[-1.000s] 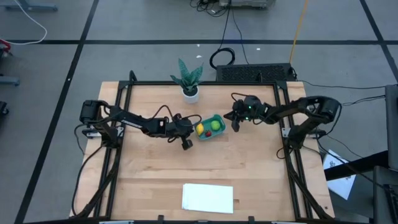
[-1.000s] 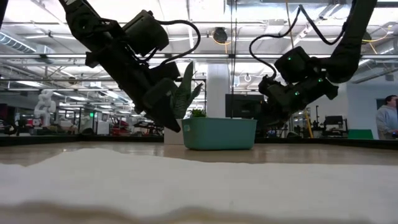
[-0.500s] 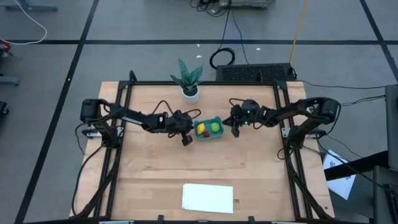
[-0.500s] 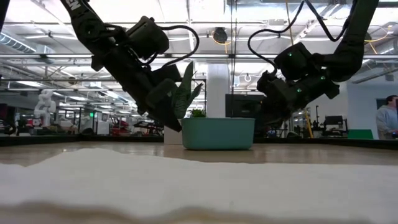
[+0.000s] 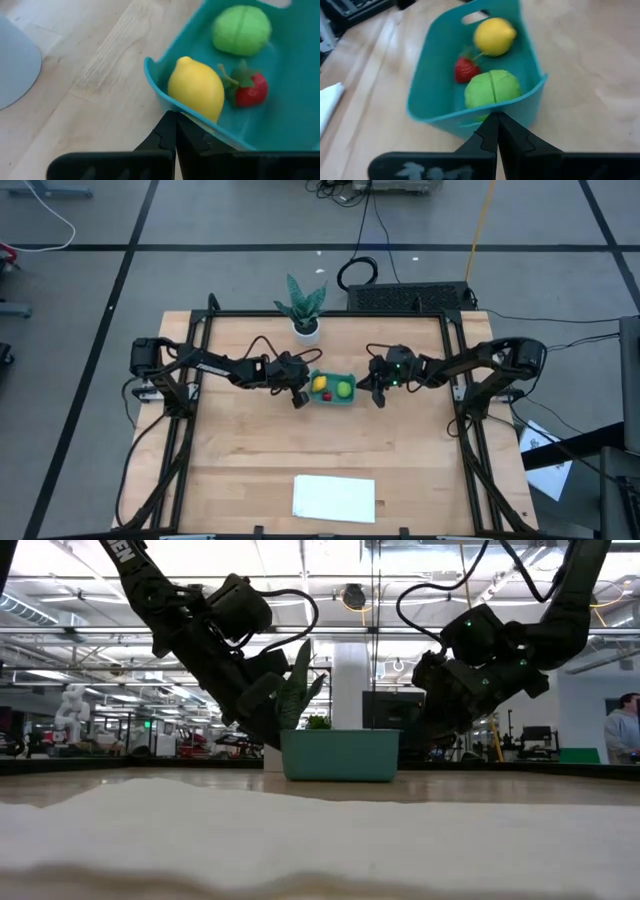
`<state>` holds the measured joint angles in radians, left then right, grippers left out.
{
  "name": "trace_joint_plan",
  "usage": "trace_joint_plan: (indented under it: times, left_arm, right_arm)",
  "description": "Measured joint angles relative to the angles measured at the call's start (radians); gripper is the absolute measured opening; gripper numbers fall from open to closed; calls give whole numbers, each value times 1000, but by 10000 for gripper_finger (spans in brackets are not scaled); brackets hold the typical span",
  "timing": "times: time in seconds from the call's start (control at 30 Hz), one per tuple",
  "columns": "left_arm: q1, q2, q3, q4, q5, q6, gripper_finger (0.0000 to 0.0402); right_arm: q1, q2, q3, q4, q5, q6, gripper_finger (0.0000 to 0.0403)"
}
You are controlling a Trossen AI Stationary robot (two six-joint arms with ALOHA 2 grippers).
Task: Pick and placing Produce into tupperware
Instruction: Adjust the green bin
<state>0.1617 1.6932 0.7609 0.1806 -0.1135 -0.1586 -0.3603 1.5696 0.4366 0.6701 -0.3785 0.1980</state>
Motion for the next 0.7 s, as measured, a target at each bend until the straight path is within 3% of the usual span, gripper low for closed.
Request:
trace_joint_plan:
  times: [0.7]
  left_arm:
    - [-46, 0, 0, -2, -10, -19, 0]
  right_arm:
    - [9, 0, 6, 0, 39, 0, 0]
